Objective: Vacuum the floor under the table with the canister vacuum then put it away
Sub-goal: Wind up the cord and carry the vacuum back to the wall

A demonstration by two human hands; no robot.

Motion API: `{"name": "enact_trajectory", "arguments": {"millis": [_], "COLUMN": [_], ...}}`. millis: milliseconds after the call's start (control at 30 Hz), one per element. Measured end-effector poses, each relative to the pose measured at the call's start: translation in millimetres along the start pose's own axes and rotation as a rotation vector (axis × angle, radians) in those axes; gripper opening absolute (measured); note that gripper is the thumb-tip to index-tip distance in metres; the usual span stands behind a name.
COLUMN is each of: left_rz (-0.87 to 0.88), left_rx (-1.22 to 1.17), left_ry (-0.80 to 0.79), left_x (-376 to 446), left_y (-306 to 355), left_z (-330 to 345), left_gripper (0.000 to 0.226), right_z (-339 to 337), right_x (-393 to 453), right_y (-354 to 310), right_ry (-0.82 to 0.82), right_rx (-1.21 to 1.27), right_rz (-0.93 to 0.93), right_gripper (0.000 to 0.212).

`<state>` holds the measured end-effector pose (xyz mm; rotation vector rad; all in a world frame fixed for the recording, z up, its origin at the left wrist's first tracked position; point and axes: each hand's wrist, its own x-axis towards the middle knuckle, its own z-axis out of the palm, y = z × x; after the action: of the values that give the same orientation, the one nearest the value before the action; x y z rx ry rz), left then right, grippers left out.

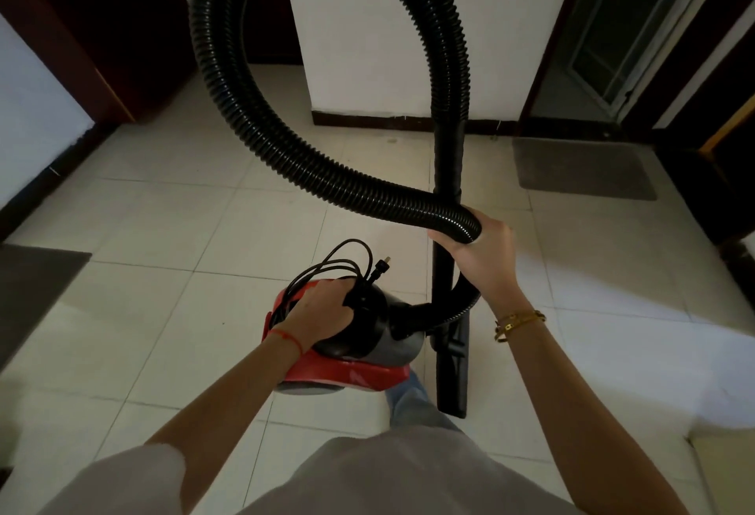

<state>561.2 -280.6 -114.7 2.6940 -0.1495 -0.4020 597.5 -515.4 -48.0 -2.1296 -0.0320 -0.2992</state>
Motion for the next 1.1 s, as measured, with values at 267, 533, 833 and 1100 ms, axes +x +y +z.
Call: {"name": "enact_trajectory", "arguments": {"millis": [267,533,833,1100], "left_rz": [-0.056,-0.08,-0.048,0.003], "left_rx": [0.006,-0.007,-0.013,-0.02], "left_ry": [-0.026,0.015,0.025,-0.02], "left_x": [148,307,481,636], "left_y": [-36,-68,-121,-186], "left_z": [-53,-126,-198,-260], "left_gripper": [0.033,0.032,0.029,0.025], "right_z": [69,127,203,288], "right_x": [164,344,515,660], "right_y": [20,16,18,17], "right_ry": [-0.101,-0.116,-0.086,-0.05], "right_rx": [0.02,0.076,0.065,-0.042], "right_rz": [-0.024,-0.073,-0.048,-0.042], "right_gripper": [0.04,0.04,0.039,0.035]}}
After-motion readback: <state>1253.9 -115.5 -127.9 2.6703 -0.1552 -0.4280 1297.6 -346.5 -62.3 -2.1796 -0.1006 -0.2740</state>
